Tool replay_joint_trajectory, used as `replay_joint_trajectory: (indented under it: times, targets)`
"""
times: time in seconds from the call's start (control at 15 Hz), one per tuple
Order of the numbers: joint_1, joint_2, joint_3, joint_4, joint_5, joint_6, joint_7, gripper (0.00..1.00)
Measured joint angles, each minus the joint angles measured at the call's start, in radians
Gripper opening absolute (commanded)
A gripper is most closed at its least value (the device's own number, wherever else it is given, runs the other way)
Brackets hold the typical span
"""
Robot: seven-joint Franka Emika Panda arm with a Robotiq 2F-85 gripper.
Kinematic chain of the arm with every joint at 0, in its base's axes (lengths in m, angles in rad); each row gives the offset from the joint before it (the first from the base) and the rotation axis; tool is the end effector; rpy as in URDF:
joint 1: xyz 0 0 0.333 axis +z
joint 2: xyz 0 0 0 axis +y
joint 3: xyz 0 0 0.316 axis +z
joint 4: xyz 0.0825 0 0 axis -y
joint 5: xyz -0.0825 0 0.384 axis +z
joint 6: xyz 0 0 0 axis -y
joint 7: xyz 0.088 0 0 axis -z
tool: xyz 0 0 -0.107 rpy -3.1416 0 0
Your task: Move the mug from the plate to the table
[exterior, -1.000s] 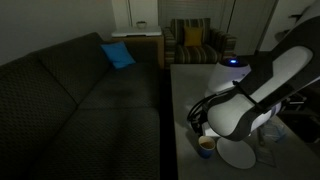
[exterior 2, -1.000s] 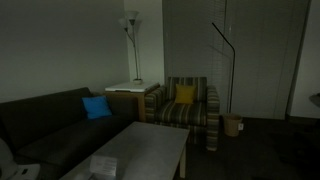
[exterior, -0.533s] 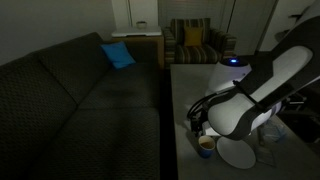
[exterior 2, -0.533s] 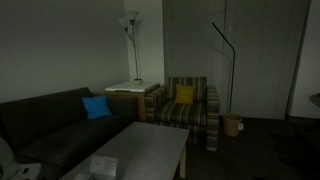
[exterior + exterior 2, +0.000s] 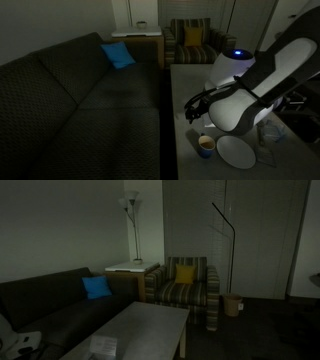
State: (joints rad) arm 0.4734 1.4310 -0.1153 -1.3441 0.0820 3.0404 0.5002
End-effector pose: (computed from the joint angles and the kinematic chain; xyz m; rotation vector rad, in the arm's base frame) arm 0.6104 0.2367 -0.1097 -3.0654 0.1658 -0.4379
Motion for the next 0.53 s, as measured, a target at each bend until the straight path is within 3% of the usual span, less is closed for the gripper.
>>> replay_joint_trajectory:
  times: [0.53]
  targets:
    - [0.103,-0.07,-0.143,-0.123,0.067,0.068,0.028,1.0]
